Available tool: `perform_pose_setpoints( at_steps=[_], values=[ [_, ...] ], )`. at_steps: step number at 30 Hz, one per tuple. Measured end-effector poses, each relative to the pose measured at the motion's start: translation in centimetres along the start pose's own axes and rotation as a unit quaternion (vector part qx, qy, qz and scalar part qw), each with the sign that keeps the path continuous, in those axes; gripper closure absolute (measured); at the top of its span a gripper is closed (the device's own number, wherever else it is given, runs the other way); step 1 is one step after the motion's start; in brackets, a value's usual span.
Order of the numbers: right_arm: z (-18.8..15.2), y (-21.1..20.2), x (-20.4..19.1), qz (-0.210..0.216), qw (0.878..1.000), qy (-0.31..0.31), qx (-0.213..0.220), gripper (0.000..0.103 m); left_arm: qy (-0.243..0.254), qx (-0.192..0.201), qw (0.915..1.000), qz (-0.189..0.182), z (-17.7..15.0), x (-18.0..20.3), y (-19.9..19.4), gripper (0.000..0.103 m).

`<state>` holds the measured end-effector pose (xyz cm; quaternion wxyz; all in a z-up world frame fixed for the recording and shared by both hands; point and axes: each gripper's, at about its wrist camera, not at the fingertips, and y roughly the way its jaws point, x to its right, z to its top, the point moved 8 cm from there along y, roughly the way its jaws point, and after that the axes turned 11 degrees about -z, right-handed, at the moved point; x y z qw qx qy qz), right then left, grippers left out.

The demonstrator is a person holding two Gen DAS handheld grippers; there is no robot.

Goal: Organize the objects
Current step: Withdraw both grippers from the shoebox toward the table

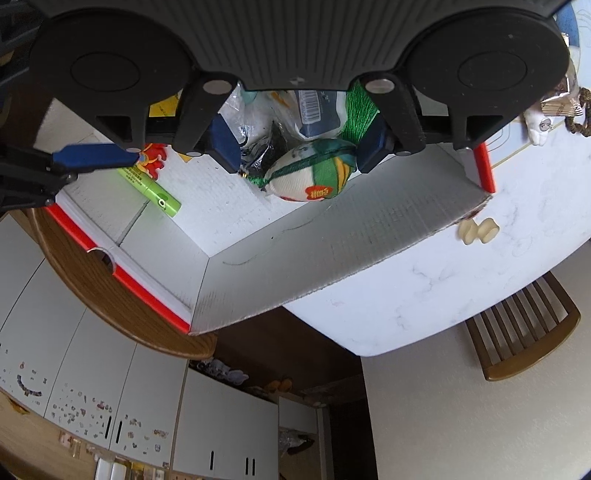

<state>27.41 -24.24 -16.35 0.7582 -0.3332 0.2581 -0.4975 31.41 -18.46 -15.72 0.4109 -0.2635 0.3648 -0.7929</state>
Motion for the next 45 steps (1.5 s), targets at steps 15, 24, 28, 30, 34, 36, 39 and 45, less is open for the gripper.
perform_pose_setpoints(
  at_steps=[15, 24, 28, 30, 34, 36, 39, 45],
  values=[
    [1.9, -3.1, -0.8, 0.0, 0.999, 0.01, 0.037, 0.025, -0.01, 0.06, 0.9981, 0.003, -0.8, -0.3, -7.3, 0.029],
    [3.1, -4.8, -3.0, -0.01, 0.998, 0.021, 0.061, 0.014, -0.022, 0.089, 0.9958, -0.002, -2.5, -2.0, -11.5, 0.026],
    [3.6, -5.3, -4.9, -0.012, 0.997, 0.024, 0.068, 0.011, -0.029, 0.098, 0.9948, -0.002, -3.7, -3.6, -13.4, 0.023],
    [3.9, -5.6, -6.0, -0.012, 0.997, 0.023, 0.071, 0.011, -0.034, 0.103, 0.994, -0.001, -4.4, -4.6, -14.4, 0.017],
    [4.6, -5.7, -8.4, -0.006, 0.997, 0.022, 0.074, 0.011, -0.048, 0.111, 0.9927, -0.003, -5.8, -6.8, -16.3, 0.017],
    [4.9, -5.6, -9.8, -0.003, 0.997, 0.019, 0.074, 0.011, -0.053, 0.111, 0.9924, 0.002, -6.4, -7.9, -17.1, 0.014],
    [5.3, -5.4, -12.0, 0.002, 0.997, 0.01, 0.072, 0.011, -0.061, 0.113, 0.9917, 0.007, -7.4, -9.6, -18.2, 0.013],
    [6.4, -4.3, -15.7, -0.002, 0.998, 0.003, 0.07, 0.011, -0.073, 0.118, 0.9901, 0.021, -9.3, -13.3, -19.6, 0.001]
  ],
)
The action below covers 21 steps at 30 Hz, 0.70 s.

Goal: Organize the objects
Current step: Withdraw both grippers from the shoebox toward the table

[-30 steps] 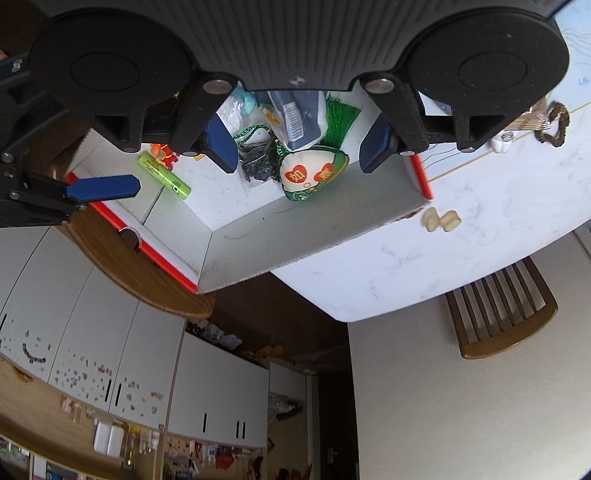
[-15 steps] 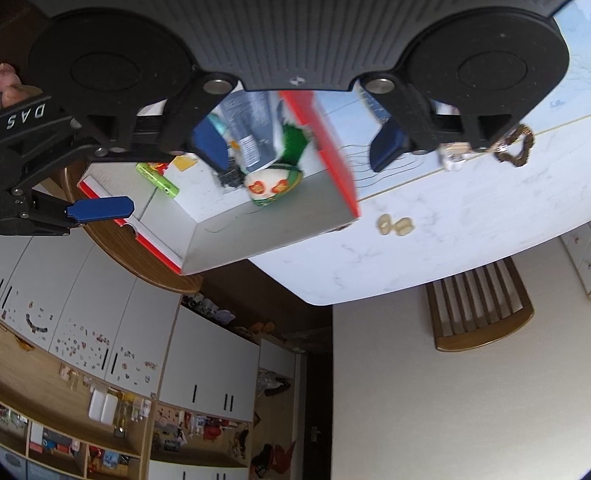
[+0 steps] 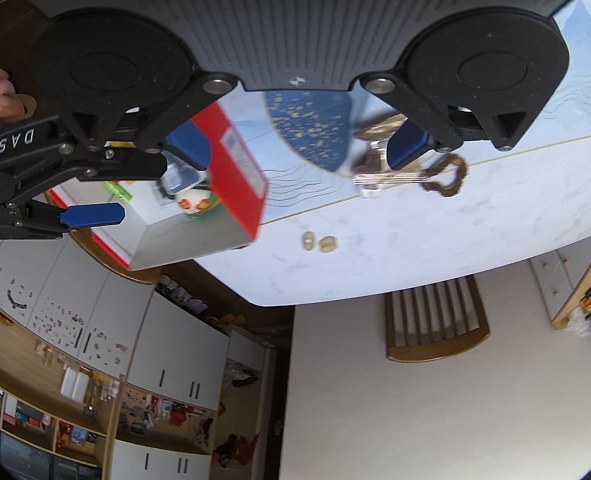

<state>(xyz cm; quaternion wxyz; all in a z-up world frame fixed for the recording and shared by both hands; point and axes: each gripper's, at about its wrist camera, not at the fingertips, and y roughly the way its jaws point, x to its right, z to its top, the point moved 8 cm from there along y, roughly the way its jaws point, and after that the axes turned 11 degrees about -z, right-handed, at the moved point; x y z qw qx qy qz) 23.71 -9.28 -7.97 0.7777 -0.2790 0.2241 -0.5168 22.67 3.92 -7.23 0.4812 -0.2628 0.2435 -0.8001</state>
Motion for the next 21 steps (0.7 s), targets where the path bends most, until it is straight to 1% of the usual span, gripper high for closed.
perform_pose_setpoints(
  at_steps=[4, 8, 11, 13, 21],
  values=[
    [0.5, 1.0, -2.3, 0.002, 1.0, -0.005, -0.006, 0.011, -0.009, 0.003, 0.9999, 0.009, -0.7, -2.5, -0.8, 0.001],
    [0.9, 2.1, -4.6, 0.002, 1.0, -0.015, -0.011, 0.011, -0.023, 0.009, 0.9997, 0.004, -1.4, -4.9, -1.3, 0.001],
    [1.1, 3.0, -6.0, 0.004, 1.0, -0.018, -0.017, 0.011, -0.024, 0.011, 0.9996, 0.009, -2.2, -6.7, -1.5, 0.0],
    [1.3, 3.8, -6.9, 0.004, 0.999, -0.022, -0.023, 0.011, -0.025, 0.006, 0.9996, 0.013, -2.8, -7.8, -1.5, 0.0],
    [1.9, 6.9, -9.7, -0.001, 0.998, -0.033, -0.049, 0.011, -0.047, -0.009, 0.9989, 0.001, -5.6, -11.6, -0.8, 0.0]
  ],
)
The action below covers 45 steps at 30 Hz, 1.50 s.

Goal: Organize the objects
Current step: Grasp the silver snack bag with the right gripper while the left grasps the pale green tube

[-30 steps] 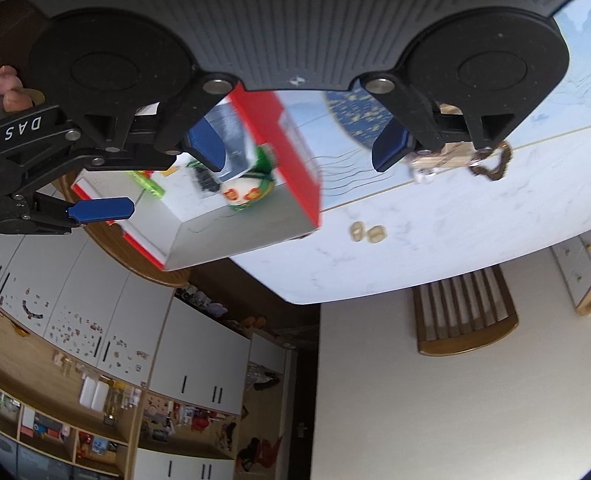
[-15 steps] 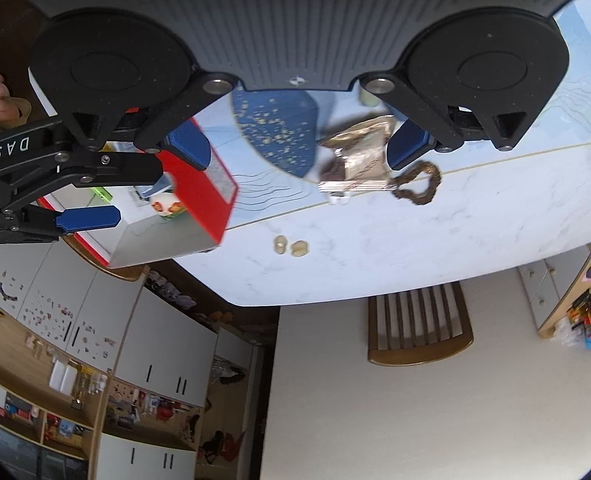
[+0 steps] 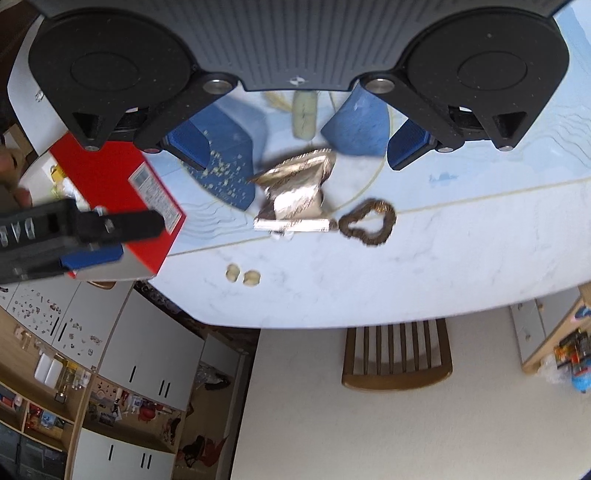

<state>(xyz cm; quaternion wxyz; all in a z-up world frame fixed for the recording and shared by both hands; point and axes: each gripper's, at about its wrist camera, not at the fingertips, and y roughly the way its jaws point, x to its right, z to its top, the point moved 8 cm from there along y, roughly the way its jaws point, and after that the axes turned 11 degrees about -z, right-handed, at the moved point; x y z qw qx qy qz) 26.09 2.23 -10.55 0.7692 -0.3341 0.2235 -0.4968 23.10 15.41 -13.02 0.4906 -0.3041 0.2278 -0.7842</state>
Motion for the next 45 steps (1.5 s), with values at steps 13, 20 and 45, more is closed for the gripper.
perform_pose_setpoints(
  at_steps=[13, 20, 45],
  values=[
    [0.6, 6.3, -2.4, -0.016, 0.999, -0.015, -0.05, 0.011, 0.023, -0.021, 0.9994, 0.015, -4.3, -1.9, 4.3, 0.0],
    [0.3, 10.0, -3.5, -0.012, 0.996, -0.017, -0.087, 0.011, 0.019, -0.027, 0.9992, 0.021, -5.1, -2.2, 6.4, 0.0],
    [-0.7, 16.1, -6.0, -0.004, 0.987, 0.008, -0.16, 0.025, 0.028, -0.037, 0.9987, 0.018, -5.2, -1.7, 8.9, 0.051]
  ],
)
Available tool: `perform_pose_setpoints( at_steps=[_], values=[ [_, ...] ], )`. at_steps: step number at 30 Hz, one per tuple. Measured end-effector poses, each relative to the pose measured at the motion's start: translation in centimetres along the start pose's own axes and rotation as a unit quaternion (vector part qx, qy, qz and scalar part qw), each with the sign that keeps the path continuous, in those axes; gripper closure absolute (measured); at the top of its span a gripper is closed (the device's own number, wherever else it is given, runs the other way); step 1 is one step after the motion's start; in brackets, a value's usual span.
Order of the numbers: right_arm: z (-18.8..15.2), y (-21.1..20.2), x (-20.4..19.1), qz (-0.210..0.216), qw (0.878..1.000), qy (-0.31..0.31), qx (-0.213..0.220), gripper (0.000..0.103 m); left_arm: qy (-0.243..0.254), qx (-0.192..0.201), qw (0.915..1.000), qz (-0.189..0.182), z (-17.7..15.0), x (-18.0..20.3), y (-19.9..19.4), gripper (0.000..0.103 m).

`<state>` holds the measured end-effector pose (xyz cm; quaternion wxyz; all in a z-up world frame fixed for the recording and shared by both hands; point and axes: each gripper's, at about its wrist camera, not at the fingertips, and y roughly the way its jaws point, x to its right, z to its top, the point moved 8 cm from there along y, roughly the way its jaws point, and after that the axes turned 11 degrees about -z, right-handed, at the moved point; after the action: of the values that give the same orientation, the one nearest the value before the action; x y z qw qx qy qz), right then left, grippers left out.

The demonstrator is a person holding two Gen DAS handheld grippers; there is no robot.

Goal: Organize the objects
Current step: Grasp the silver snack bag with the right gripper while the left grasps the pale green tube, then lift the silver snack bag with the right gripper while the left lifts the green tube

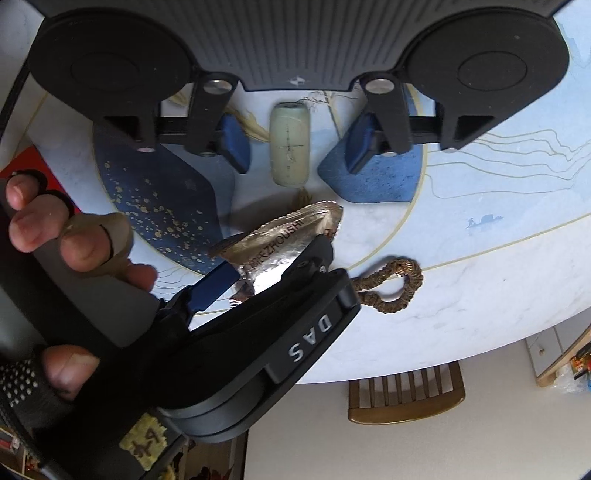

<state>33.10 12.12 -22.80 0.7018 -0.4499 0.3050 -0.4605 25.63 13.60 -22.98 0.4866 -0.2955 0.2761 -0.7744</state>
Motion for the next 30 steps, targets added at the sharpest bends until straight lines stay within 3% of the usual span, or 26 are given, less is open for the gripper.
perform_pose_setpoints(
  at_steps=[3, 7, 10, 17, 30],
  values=[
    [-0.2, -0.1, -0.2, 0.001, 1.0, -0.003, -0.001, 0.031, 0.003, -0.004, 1.0, -0.002, 0.0, 0.3, 0.1, 0.065],
    [-0.3, -0.3, -0.4, 0.002, 1.0, -0.006, -0.002, 0.046, 0.003, -0.008, 1.0, -0.005, 0.1, 0.4, 0.0, 0.071],
    [-0.3, -0.7, -0.4, 0.001, 1.0, -0.007, 0.004, 0.053, 0.001, -0.011, 0.9999, -0.009, 0.1, 0.4, 0.0, 0.081],
    [-0.6, -2.5, 0.1, 0.013, 1.0, 0.005, 0.023, 0.058, -0.013, -0.014, 0.9997, -0.014, -0.2, 0.3, -0.5, 0.082],
    [-1.9, -10.2, 2.7, 0.039, 0.996, 0.019, 0.079, 0.058, -0.018, -0.002, 0.9998, -0.005, 1.9, 1.5, -4.5, 0.082]
  ],
)
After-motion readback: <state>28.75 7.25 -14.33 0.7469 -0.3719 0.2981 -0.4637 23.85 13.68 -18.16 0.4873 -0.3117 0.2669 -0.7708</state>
